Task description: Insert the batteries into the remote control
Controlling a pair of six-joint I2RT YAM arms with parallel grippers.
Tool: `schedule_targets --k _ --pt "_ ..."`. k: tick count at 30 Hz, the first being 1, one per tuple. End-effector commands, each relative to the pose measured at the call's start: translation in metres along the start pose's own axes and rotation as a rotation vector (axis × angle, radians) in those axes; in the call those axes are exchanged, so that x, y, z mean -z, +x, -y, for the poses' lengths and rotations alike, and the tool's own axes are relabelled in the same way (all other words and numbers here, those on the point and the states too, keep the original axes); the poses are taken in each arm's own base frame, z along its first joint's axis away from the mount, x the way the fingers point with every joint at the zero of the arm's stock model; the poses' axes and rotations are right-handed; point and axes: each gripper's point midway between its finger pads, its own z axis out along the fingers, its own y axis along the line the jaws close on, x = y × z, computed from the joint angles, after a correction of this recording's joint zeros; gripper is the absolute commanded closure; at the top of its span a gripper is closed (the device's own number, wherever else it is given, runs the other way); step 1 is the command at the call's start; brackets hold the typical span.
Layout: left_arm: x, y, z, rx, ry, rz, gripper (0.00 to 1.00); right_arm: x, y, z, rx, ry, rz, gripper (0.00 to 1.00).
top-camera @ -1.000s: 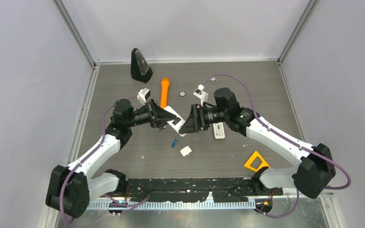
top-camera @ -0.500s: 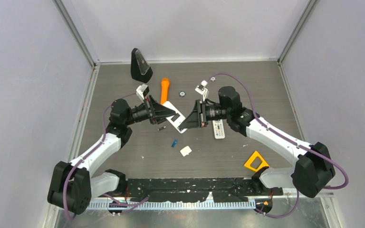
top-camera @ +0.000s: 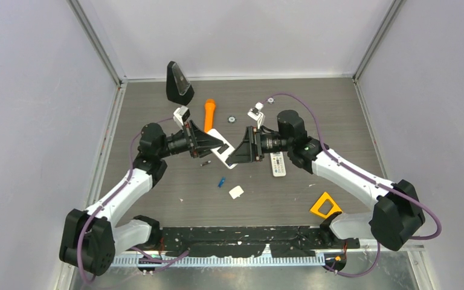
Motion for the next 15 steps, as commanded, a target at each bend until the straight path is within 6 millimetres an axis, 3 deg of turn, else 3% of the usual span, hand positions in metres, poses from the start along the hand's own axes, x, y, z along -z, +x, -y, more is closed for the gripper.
schedule_targets --k 1,15 --pt "0.003 0.0 0.039 -0.17 0.049 0.022 1.0 0.002 -0.002 -0.007 0.037 -0.009 0.017 0.21" --pt "0.017 0.003 0.048 -0.536 0.081 0.103 1.0 0.021 -0.013 -0.051 0.176 -0.086 0.092 0.16"
